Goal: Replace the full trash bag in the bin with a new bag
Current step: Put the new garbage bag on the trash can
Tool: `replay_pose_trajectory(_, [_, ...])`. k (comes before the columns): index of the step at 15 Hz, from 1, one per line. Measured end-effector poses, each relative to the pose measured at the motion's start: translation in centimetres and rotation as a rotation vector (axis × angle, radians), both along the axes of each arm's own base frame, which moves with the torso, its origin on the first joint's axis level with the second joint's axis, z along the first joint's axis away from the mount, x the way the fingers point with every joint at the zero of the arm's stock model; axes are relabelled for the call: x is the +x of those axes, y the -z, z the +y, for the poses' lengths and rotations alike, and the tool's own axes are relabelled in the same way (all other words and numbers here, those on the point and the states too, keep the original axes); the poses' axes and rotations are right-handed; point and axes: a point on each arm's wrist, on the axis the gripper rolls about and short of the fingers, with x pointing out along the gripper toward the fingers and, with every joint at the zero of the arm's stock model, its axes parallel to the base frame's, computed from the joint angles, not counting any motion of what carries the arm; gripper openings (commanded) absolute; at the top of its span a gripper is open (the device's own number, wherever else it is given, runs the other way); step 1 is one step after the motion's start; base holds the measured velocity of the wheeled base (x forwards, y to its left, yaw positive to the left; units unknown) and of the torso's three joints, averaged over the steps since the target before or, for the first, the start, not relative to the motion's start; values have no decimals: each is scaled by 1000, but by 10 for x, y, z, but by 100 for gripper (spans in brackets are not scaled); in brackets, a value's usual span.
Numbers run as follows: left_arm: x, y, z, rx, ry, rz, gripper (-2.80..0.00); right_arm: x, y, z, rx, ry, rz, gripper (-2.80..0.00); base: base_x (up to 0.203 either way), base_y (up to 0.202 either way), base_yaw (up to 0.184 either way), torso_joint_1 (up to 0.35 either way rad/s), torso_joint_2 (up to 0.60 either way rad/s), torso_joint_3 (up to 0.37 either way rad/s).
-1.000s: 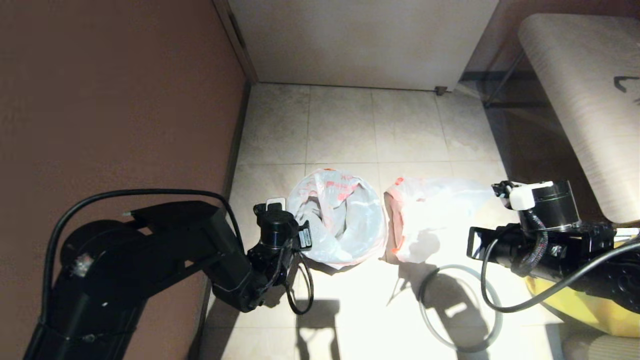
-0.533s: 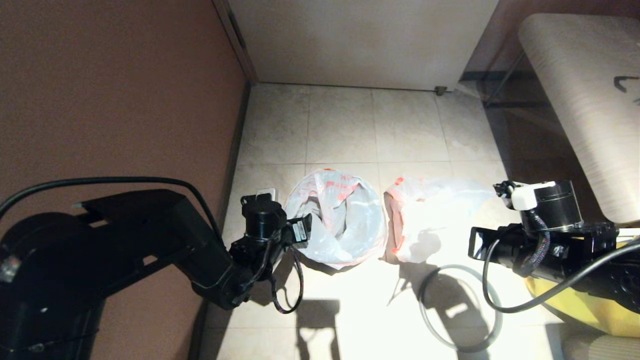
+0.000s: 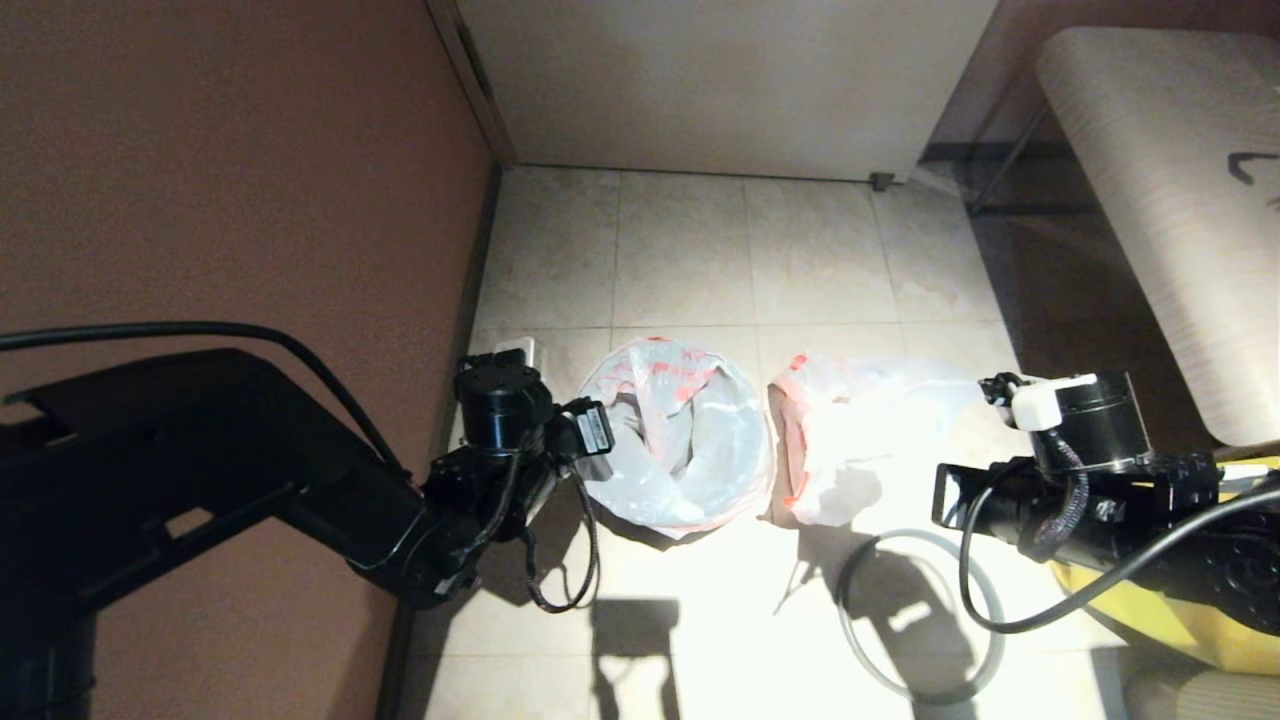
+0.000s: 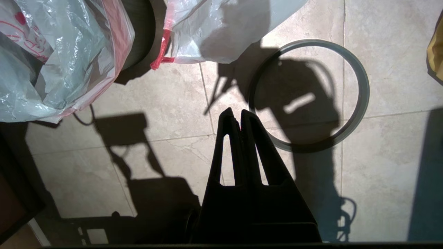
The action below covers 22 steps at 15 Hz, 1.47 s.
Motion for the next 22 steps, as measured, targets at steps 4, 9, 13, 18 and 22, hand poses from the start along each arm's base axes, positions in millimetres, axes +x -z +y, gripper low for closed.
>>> replay_pose_trajectory(4, [-6,1,-27,80,126,103,-280,1,0,-2,11,10,-28,-280,0,0,0,0,0,0])
replay_pose_trajectory(9, [43,-13,-66,202,179,167,-280,0,2,-11,31,36,-81,-280,0,0,0,0,0,0])
replay_pose_trajectory(13, [62,10,-84,329,202,383,-280,1,6,-15,69,64,-70,-280,0,0,0,0,0,0])
replay_pose_trajectory(18, [86,44,-96,385,194,470,-280,3,10,-25,117,46,-81,-280,0,0,0,0,0,0])
replay_pose_trajectory(22, [108,84,-103,432,197,377,-280,-2,16,-28,123,41,-69,-280,0,0,0,0,0,0])
